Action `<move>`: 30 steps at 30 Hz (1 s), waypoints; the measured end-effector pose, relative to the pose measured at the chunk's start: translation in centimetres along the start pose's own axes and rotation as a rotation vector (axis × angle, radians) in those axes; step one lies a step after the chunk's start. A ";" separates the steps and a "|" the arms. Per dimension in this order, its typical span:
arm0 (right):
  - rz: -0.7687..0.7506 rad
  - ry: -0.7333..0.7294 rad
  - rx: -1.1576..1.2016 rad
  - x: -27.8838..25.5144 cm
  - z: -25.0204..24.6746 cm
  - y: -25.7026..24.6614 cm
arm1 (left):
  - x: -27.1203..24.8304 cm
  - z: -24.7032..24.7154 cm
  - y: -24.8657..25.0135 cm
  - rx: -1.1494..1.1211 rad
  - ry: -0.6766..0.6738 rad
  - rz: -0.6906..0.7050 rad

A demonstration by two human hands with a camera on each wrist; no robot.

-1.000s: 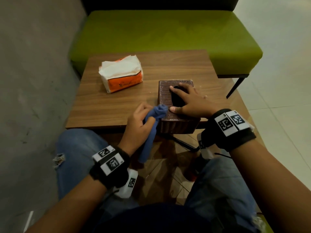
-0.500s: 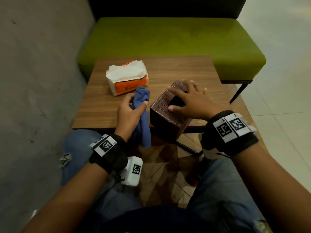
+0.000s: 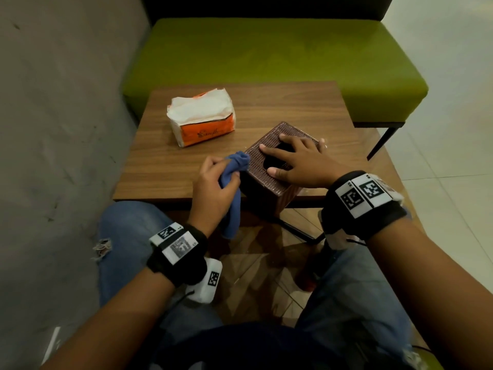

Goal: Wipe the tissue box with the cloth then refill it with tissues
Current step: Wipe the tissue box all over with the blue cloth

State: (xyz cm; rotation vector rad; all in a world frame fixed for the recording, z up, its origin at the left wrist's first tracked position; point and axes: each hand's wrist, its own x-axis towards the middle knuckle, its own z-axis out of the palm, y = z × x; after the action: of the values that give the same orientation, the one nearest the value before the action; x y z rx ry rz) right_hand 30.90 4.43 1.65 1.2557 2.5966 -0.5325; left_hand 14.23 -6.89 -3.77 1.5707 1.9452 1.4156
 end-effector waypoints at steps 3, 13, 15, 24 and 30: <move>0.017 0.011 0.011 0.0 -0.1 -0.1 | -1.1 0.2 0.4 0.024 -0.089 0.101; 0.016 0.029 0.052 -0.2 0.1 -0.2 | -1.4 0.3 -0.5 0.044 -0.041 0.079; 0.019 0.027 0.055 -0.2 0.1 -0.2 | -3.1 1.0 0.6 0.036 -0.194 0.197; 0.045 0.029 0.054 0.1 0.2 -0.4 | -0.1 -0.2 -0.6 0.045 -0.020 0.087; 0.058 0.025 0.033 0.1 0.1 -0.6 | -2.9 -0.1 0.1 0.118 -0.401 0.410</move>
State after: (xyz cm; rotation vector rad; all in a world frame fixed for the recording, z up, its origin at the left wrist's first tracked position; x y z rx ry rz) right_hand 30.39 4.10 1.62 1.3513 2.5728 -0.5554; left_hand 15.30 -9.50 -4.64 2.2031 1.5540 1.0124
